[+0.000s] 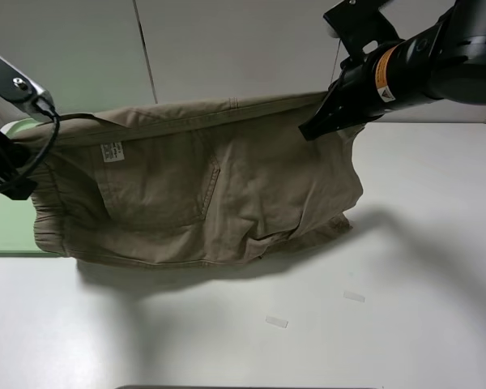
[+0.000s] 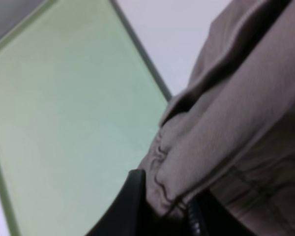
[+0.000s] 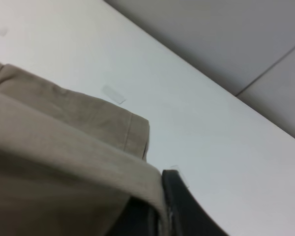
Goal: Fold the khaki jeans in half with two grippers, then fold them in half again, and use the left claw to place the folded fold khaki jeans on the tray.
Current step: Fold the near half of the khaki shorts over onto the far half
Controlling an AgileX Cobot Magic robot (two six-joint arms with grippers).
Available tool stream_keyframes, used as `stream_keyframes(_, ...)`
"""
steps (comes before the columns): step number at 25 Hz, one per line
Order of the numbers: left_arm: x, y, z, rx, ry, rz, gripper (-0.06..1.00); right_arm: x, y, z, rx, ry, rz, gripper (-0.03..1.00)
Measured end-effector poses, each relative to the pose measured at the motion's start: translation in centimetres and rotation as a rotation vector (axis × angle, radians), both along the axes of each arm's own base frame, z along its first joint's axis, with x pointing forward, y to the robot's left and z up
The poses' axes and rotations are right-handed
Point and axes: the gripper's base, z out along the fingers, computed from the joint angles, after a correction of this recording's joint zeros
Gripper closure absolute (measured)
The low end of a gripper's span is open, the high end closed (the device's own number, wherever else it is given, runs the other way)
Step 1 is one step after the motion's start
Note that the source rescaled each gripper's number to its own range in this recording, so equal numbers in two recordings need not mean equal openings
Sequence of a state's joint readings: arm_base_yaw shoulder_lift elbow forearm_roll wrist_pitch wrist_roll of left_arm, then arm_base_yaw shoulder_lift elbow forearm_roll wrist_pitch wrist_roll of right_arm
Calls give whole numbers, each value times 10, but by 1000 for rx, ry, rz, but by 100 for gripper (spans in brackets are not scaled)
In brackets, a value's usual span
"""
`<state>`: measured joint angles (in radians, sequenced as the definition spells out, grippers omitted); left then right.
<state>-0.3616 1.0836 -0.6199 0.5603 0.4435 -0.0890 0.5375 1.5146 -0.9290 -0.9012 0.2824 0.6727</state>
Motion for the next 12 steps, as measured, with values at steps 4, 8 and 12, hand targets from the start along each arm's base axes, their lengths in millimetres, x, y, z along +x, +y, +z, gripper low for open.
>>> stream_keyframes(4, 15, -6, -24, 40, 100, -11, 84, 3, -1, -3, 1, 8, -6, 97)
stream_keyframes(8, 26, -9, -46, 108, 175, -38, 84, 8, 2, -22, -23, 54, -3, 97)
stream_keyframes(12, 31, -10, -55, 123, 192, -35, 84, 14, 5, -46, -70, 117, -3, 97)
